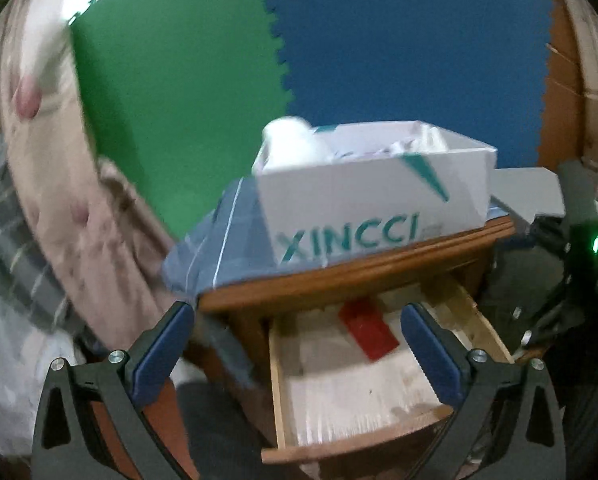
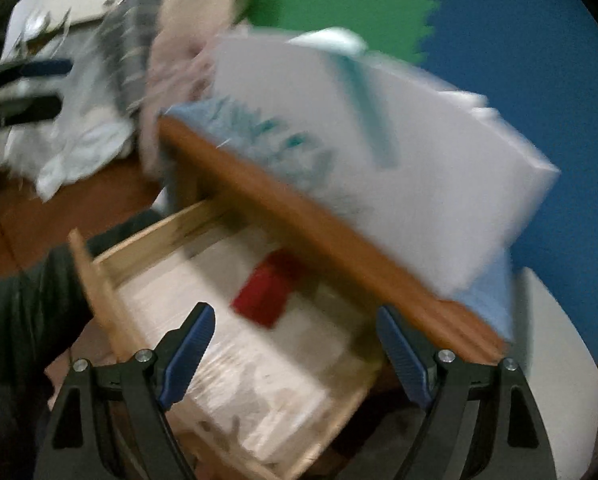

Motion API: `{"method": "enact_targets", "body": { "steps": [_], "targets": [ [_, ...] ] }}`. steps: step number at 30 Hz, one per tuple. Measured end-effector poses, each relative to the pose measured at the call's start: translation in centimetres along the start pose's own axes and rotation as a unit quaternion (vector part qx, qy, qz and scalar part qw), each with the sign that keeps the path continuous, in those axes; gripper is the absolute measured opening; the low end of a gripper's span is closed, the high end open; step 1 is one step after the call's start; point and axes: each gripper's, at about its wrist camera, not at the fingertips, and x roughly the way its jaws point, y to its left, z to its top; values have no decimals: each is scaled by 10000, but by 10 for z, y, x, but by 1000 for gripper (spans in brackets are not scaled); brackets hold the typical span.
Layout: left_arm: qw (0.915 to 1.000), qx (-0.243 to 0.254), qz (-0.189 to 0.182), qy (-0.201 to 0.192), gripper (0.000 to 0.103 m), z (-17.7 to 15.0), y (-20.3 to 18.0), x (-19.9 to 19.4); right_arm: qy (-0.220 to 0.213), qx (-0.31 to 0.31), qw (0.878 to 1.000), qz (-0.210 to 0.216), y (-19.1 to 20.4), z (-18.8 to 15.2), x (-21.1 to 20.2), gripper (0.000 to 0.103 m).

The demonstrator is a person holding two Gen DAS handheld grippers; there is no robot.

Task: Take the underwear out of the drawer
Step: 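Lower the right gripper into the drawer toward the red sock, then close the right gripper on the red sock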

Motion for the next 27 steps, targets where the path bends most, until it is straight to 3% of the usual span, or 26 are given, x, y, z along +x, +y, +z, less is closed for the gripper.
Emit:
{"method": "enact_targets", "body": {
  "steps": [6, 7, 9, 11, 15, 17, 20, 22, 24, 27],
  "targets": [
    [9979, -423, 220, 429, 103, -25, 25, 16, 797, 530, 9936, 607, 32, 16, 75, 85],
    [9976, -470, 237, 460, 103, -28, 29, 17, 823, 381, 9947, 476, 37, 19, 87, 85],
    [9972, -516, 245, 483, 103, -34, 35, 16, 828, -480, 9954, 27, 58, 23, 109, 85],
    [9968, -527, 268, 546, 103, -40, 40, 16, 894, -1209, 9884, -209, 74, 23, 129, 85],
    [9946, -627, 350, 754, 103, -56, 51, 20, 1284, -1380, 9818, -253, 77, 18, 175, 85],
    [9929, -688, 382, 889, 103, -64, 56, 25, 1064, -1622, 9801, -421, 80, 15, 184, 85],
    [9916, -647, 396, 1050, 103, -72, 60, 32, 925, -2634, 9583, -618, 99, -1, 199, 85],
    [9905, -646, 401, 1147, 103, -77, 61, 39, 906, -2990, 9480, -607, 108, -12, 209, 85],
    [9892, -688, 348, 1243, 103, -81, 60, 46, 832, -3130, 9442, -600, 112, -19, 217, 85],
    [9876, -610, 253, 1422, 103, -85, 53, 58, 851, -2806, 9527, -801, 99, -17, 231, 85]
  ]
}}
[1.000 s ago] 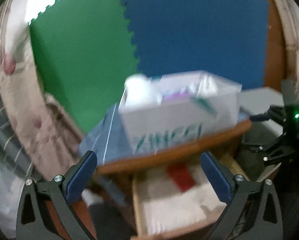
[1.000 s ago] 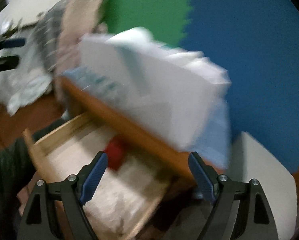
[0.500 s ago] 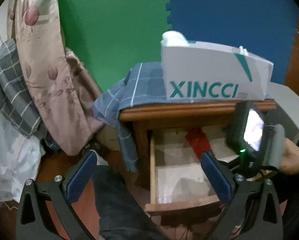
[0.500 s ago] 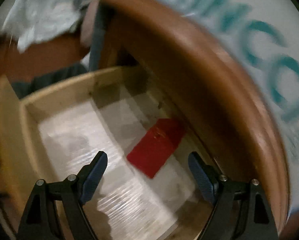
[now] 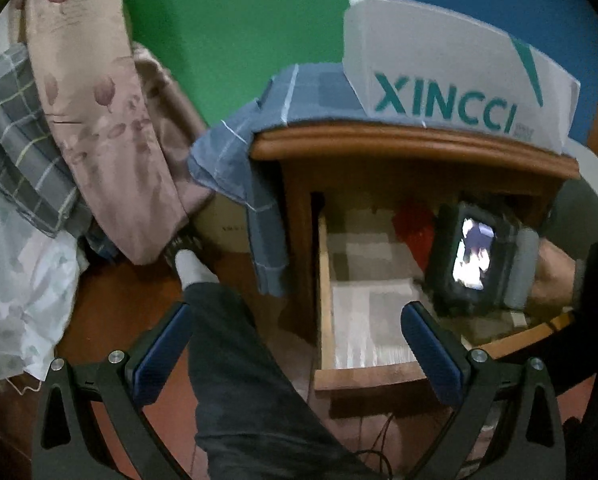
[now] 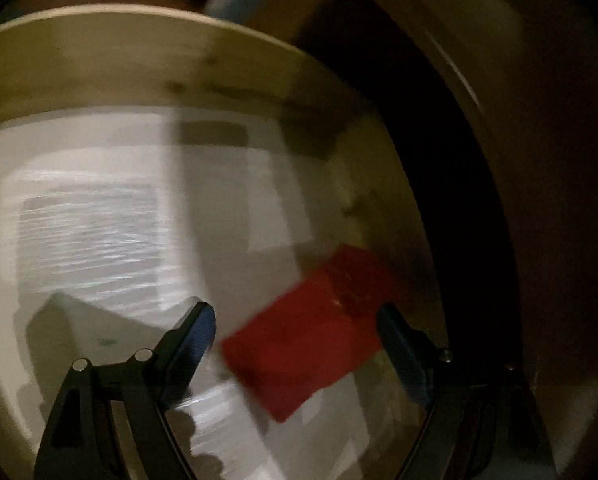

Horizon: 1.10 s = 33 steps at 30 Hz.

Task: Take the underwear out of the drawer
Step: 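Close the right gripper on the red sock, then lift the red sock with the right gripper up out of the drawer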

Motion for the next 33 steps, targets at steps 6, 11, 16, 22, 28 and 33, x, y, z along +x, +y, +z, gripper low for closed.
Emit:
{"method": "enact_targets", "body": {
  "steps": [6, 11, 16, 22, 28, 33],
  "targets": [
    [9993, 263, -181, 197, 103, -3, -20, 15, -45, 1156, 9911, 660, -36, -15, 16, 84],
    [9981, 535, -284, 56, 103, 0, -36, 7, 155, 962, 9895, 1066, -27, -13, 7, 31],
    [9980, 535, -338, -60, 103, 4, -41, -2, 203, 637, 9836, 1674, -26, -12, -25, 27],
    [9979, 477, -375, -228, 103, 9, -44, -16, 111, 922, 9802, 1751, -45, -19, -83, 27],
    [9964, 527, -415, -511, 103, 13, -50, -35, -114, 1858, 9668, 1753, -82, -31, -141, 27],
    [9954, 608, -466, -575, 103, 14, -60, -45, -357, 3010, 9409, 1514, -113, -32, -195, 27]
  ]
}}
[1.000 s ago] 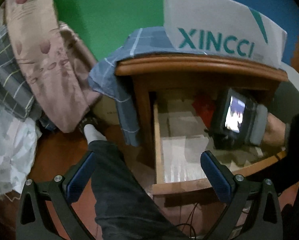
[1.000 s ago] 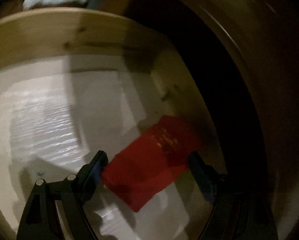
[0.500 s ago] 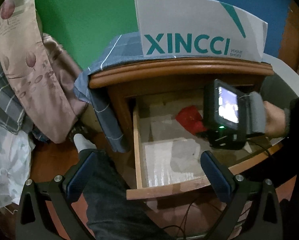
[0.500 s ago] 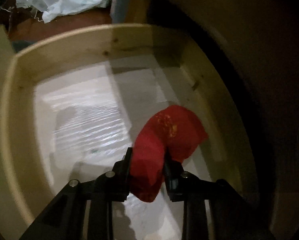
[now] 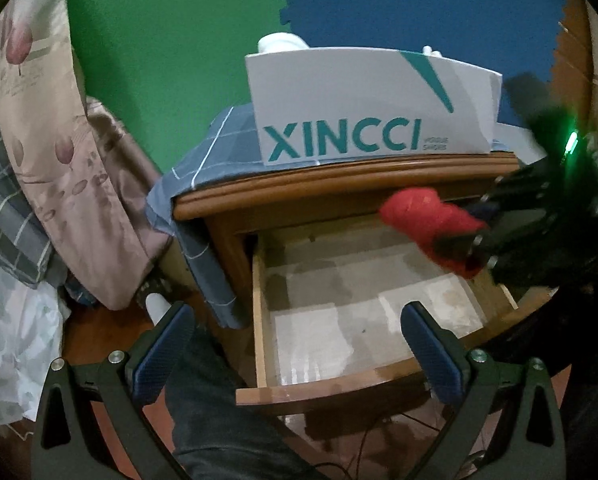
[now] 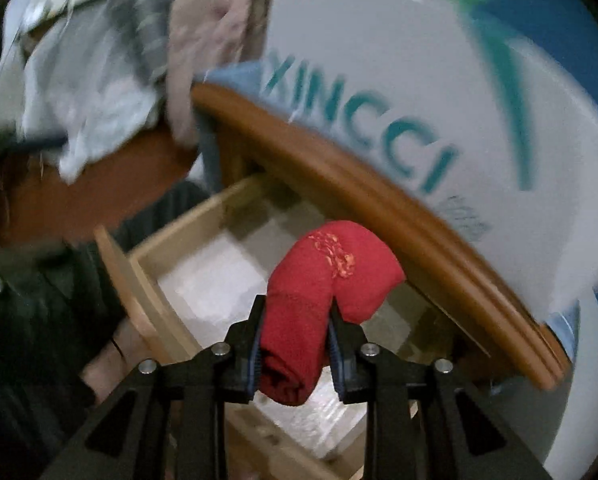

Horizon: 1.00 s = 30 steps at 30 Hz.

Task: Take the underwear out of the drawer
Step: 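Lift the red sock with the right gripper up out of the drawer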

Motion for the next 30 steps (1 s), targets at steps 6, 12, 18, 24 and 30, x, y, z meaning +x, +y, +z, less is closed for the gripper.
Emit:
{"method": "enact_targets", "body": {
  "steps": [6, 12, 18, 24, 30],
  "targets": [
    [9999, 36, -85, -130, 103, 6, -12, -14, -360, 657, 9964, -407, -11, 3, -52, 27],
    [9997, 138, -94, -201, 103, 9, -25, -24, -616, 962, 9905, -760, -28, -7, -93, 27],
    [9993, 215, -107, -295, 103, 11, -30, -34, -803, 1050, 9864, -981, -36, -8, -133, 27],
    [9995, 127, -113, -271, 103, 11, -27, -36, -908, 1056, 9827, -1224, -43, -6, -157, 27],
    [9995, 0, -112, -282, 103, 12, -21, -38, -996, 1064, 9794, -1396, -51, 2, -169, 27]
  ]
}}
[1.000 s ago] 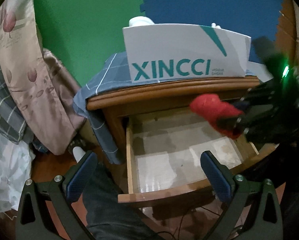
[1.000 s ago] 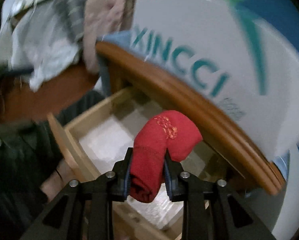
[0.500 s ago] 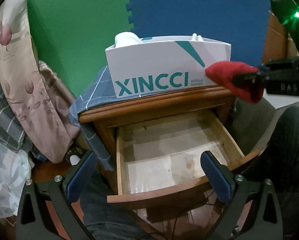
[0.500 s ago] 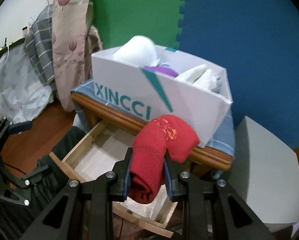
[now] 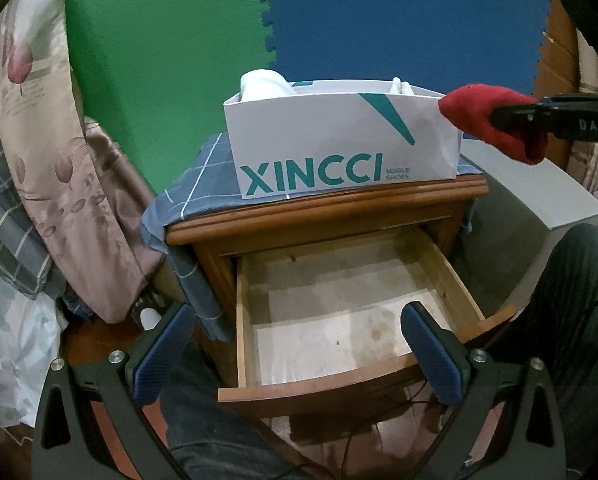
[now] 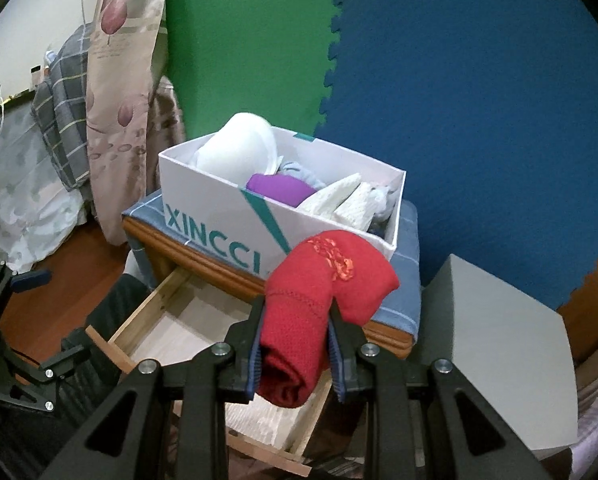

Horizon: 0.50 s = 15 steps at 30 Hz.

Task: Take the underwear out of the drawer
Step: 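Lift the red sock with the right gripper up out of the drawer, then carry the red sock with the right gripper over the box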

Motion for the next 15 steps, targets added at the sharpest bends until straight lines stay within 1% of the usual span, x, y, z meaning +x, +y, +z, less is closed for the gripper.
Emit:
{"method": "enact_targets", "body": {
  "steps": [15],
  "targets": [
    [9998, -157, 10, -106, 103, 3, 10, -6, -242, -74, 9993, -261, -6, 29, -16, 27]
  ]
}}
